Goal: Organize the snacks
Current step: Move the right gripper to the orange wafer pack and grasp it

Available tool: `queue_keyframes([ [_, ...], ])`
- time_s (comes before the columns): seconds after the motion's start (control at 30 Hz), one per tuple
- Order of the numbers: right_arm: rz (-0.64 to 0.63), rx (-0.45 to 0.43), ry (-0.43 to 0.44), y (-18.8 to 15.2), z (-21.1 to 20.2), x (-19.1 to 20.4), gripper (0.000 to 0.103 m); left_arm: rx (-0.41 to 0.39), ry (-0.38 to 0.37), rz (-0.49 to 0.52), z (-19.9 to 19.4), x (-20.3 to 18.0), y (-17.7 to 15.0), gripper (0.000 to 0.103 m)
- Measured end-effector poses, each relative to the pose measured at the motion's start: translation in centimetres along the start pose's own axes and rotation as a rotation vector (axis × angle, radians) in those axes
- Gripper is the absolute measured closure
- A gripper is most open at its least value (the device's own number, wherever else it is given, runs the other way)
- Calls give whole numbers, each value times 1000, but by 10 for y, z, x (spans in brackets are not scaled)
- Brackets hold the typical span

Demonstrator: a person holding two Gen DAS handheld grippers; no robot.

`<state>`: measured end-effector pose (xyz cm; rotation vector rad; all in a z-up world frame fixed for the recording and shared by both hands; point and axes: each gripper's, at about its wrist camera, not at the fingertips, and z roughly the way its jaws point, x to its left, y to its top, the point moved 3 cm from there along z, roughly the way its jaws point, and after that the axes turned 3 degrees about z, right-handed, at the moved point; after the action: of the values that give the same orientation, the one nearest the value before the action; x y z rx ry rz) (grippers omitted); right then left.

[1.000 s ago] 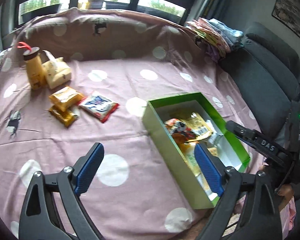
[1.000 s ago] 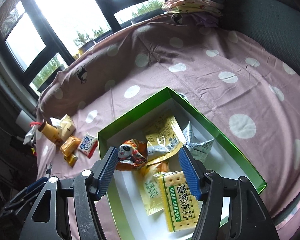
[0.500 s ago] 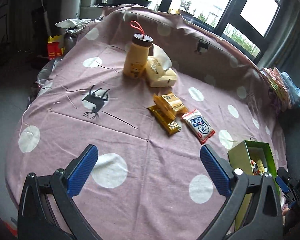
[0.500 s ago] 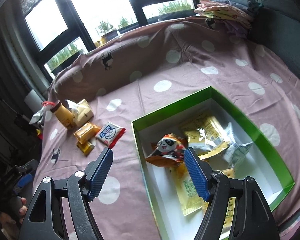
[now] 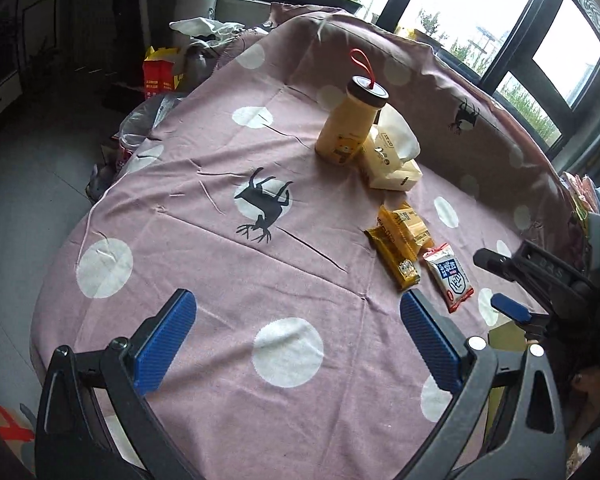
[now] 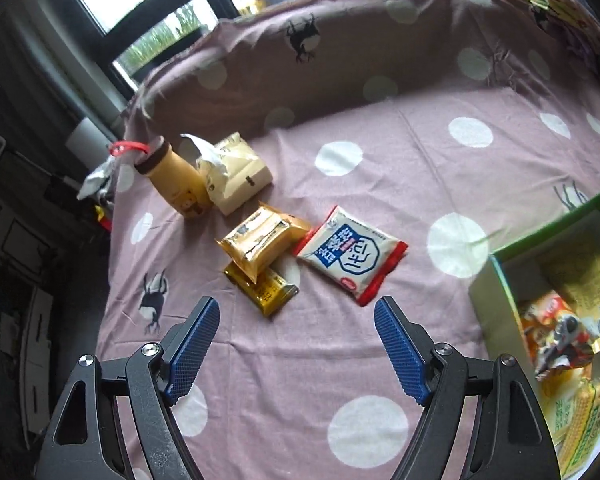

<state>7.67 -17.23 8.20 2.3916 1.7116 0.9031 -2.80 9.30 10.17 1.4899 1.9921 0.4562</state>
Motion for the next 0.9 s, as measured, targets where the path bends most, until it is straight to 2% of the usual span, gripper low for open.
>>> queue_keyframes([
  [0.07,90,66,52,11,27,7,23,-26,16,-28,-4,8,3,1],
  [0.1,121,72,51,17,39,11,23,-32,16,-34,-6,12,5,1],
  [0.27,138,36,-73,38,88,37,23,-16,-13,-44,-7,23,7,1],
  [0.43,182,107,-173,48,137,41,23,-1,-10,-37,-2,28,10,1],
  [0.53,156,112,-237,46,151,43,23,1,-22,-35,-2,29,11,1],
  [0.6,94,73,-285,43,149,49,29,7,-29,-31,-1,29,11,1],
  [0.63,61,62,-298,41,148,52,36,8,-27,-32,-1,29,11,1],
  [0.7,29,57,-274,36,143,54,41,8,-21,-30,-1,28,11,1],
  [0.8,18,104,-194,24,132,53,42,2,-22,-25,-3,26,10,1],
  [0.9,-44,142,-111,2,110,51,42,-1,-14,-20,-4,24,9,1],
])
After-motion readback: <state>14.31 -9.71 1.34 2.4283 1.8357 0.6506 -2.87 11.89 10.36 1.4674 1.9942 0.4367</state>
